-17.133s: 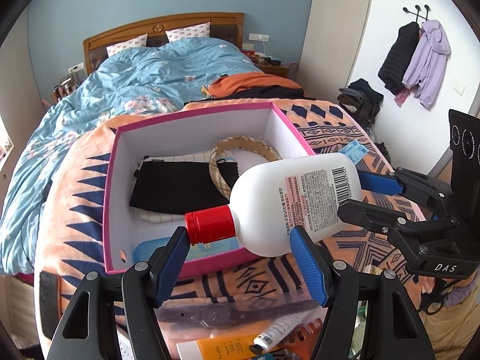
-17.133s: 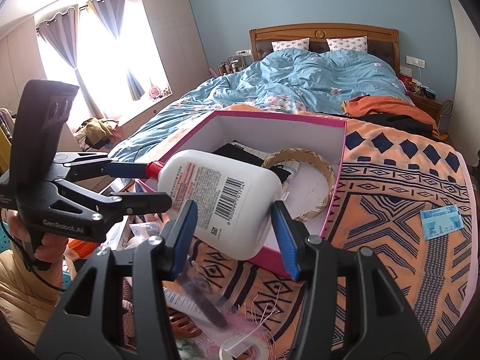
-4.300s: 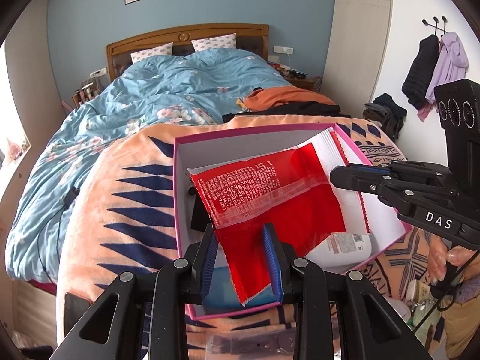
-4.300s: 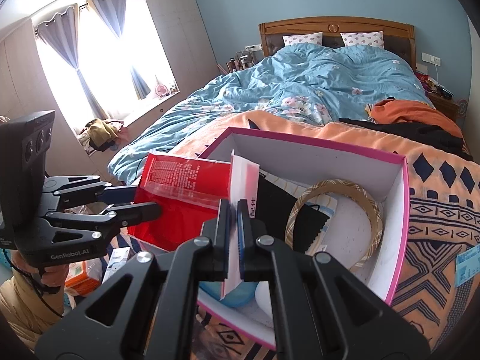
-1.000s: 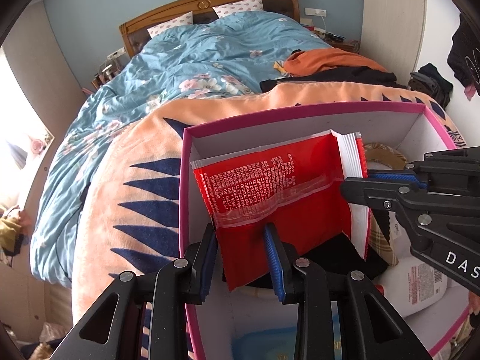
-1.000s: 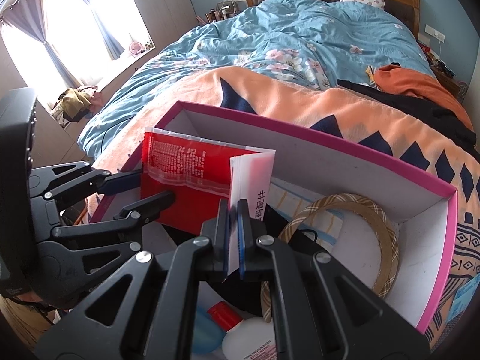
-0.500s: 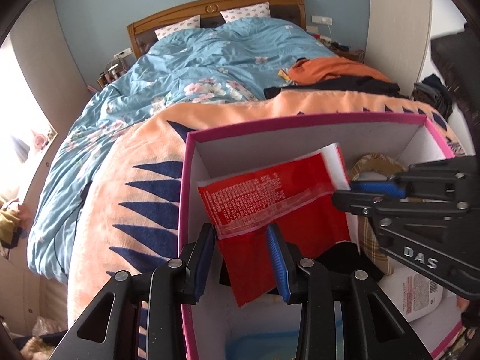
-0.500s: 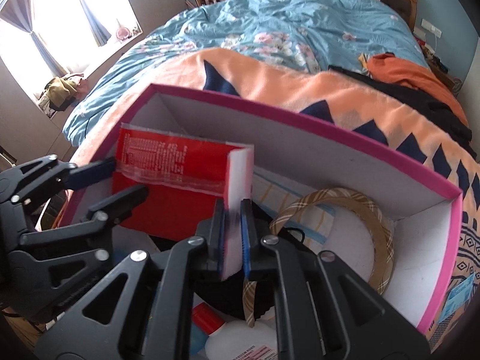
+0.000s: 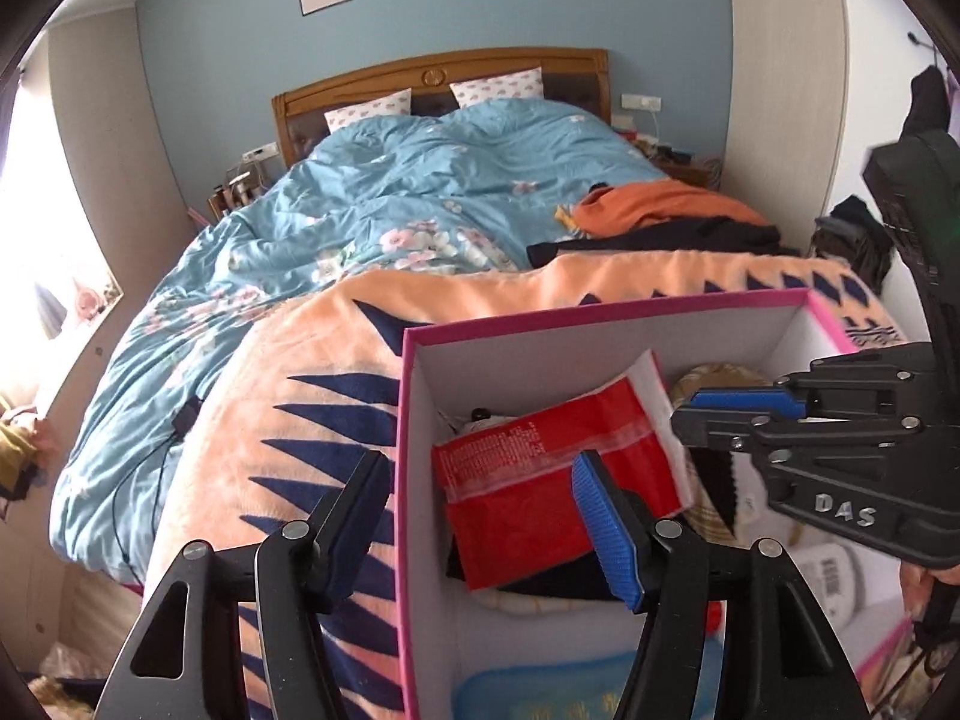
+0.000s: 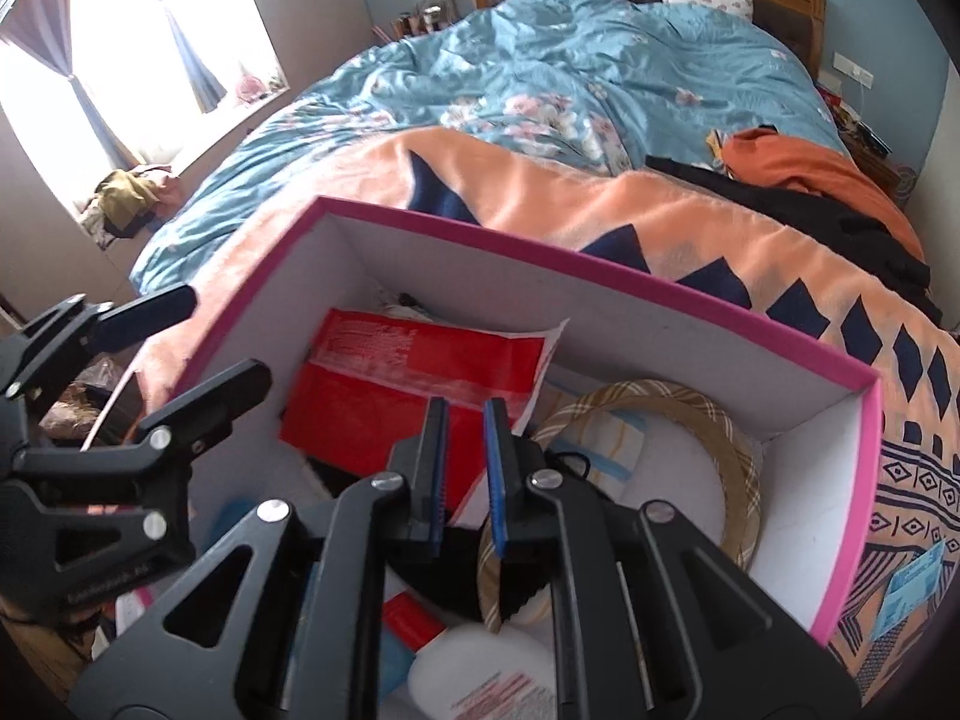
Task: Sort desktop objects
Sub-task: 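Open both tools to release the red bag inside the box, then withdraw both tools from the box toward the cluttered pile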
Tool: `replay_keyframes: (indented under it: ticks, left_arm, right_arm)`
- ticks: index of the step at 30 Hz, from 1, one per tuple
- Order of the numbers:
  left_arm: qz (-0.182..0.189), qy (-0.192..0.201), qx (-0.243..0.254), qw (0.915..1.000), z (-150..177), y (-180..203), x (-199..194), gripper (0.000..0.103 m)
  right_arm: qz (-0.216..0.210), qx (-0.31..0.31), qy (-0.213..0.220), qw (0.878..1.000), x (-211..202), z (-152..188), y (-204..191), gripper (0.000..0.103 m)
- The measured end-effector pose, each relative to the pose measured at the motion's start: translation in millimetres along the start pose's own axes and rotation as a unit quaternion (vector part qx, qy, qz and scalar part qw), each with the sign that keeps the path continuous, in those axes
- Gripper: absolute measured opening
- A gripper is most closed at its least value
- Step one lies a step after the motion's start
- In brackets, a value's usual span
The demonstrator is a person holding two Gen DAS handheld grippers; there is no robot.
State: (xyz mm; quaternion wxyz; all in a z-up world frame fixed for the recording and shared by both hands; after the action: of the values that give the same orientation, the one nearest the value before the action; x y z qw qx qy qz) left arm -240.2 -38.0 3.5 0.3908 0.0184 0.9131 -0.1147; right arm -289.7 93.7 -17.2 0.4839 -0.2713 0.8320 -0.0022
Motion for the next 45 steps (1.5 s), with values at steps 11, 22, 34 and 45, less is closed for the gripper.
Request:
replay_keyframes:
  ticks: [11,22,34,45]
  left_arm:
    - [0.075,0.053,0.027,0.9954,31,21,-91,0.068]
    - [0.147,0.03,0.125,0.9807,86,100,-127,0.07]
    - [0.148,-0.047,0.091,0.9837,149,102,-101,0.07]
    - [0.161,-0.069,0.071,0.982,180,100,-101,0.07]
  right_arm:
    - [-0.094,-0.047,0.08,0.991,-115,60,-17,0.034]
    - [-0.111,-0.052,0.066,0.99,-162,176,-3,0.043]
    - [-0.113,-0.063,-0.011,0.992,-124,248,-2,0.043]
    - [-0.075,-0.062,-0.008,0.995,-125,265,3,0.043]
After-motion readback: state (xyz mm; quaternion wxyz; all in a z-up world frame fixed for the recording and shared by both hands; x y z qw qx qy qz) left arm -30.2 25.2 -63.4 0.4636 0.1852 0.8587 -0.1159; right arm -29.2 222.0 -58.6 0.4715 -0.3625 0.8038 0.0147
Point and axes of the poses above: each gripper's, at about its wrist camera, not at the fingertips, and x roughly the way its jaws point, y to its right, z to its underside, the point moved 2 cm from there along x, roughly the way its jaws point, and after that the axes turned 10 degrees about x, right-handed, at the moved point
